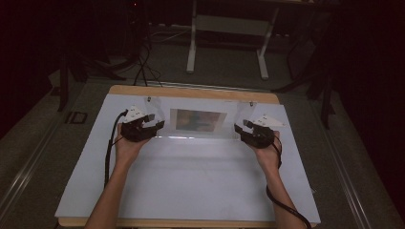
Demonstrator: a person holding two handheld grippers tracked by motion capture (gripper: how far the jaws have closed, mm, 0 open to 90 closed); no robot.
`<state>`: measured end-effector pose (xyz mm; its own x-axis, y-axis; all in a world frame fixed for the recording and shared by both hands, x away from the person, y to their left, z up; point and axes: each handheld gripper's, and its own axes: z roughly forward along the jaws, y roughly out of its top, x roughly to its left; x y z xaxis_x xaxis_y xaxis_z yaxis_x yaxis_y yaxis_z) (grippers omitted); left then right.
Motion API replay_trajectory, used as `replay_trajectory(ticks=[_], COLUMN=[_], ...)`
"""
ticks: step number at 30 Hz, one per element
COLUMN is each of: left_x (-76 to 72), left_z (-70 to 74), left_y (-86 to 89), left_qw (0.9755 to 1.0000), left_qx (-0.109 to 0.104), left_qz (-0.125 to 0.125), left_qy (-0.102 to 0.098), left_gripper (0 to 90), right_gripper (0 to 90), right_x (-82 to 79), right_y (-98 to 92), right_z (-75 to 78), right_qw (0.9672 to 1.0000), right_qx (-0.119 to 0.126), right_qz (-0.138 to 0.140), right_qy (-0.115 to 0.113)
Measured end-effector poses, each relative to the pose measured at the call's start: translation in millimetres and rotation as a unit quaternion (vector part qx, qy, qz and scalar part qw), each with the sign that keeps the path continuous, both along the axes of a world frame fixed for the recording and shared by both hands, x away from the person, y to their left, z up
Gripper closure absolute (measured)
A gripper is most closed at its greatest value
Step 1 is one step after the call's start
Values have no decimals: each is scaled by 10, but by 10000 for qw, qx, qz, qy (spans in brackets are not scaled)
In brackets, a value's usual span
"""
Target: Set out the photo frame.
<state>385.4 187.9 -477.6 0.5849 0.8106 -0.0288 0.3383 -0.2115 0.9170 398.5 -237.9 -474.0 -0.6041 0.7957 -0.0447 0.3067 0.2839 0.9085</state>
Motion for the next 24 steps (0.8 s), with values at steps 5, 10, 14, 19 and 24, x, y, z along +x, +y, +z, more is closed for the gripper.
replay_trajectory(ticks=[5,10,14,19,24], left_x=[12,18,21,38,40], left_z=[0,-4,-6,4,17], left_y=[-8,-14,-15,-30,-38], left_qw=[10000,9999,9999,9998,9997], left_qx=[28,34,57,116,164], left_qz=[33,62,59,123,140], left_qy=[-36,-75,-108,-122,-109], left_gripper=[472,474,475,476,477], right_gripper=[520,521,521,519,517], right_x=[10,19,17,42,55], right_y=[19,22,23,27,33], right_z=[-15,-24,-32,-22,-14], right_qw=[9999,9999,9998,9998,9998], right_qx=[-14,-1,21,72,90], right_qz=[-68,-84,-95,-135,-168], right_qy=[-96,-139,-168,-122,-83])
